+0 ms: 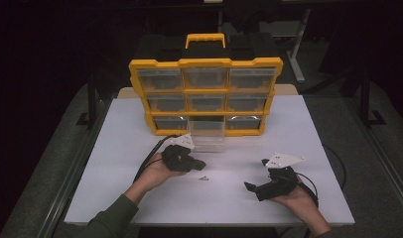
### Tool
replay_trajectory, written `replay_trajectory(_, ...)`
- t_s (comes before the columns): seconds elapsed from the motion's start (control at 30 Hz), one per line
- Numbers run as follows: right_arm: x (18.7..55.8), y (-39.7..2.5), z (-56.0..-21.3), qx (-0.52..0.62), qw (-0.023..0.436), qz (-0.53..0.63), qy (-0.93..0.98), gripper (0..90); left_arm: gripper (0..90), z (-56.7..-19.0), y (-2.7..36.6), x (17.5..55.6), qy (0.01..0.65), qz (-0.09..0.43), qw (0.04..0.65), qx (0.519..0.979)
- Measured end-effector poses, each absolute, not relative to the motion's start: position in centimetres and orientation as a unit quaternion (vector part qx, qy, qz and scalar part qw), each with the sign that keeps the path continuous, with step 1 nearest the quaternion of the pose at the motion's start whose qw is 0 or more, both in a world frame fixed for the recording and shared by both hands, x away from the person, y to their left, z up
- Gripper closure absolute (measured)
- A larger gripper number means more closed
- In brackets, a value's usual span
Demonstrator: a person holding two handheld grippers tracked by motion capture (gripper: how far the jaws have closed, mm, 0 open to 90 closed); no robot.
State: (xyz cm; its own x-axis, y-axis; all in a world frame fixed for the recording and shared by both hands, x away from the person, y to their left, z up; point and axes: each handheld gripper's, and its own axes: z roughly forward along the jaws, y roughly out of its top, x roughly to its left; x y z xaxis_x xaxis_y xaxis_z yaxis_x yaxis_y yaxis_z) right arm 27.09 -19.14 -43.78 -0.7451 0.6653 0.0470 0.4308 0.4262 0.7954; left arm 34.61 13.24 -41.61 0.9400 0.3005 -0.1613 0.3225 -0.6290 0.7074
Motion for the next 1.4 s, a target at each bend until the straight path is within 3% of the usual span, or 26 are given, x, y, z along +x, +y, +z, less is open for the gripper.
replay_trajectory(1.4,27.1,-19.2,-43.8,0.329,0.138,0.424,0.833,0.0,87.4,-34.5,12.7,38.0,0.157,0.006,0.421,0.893)
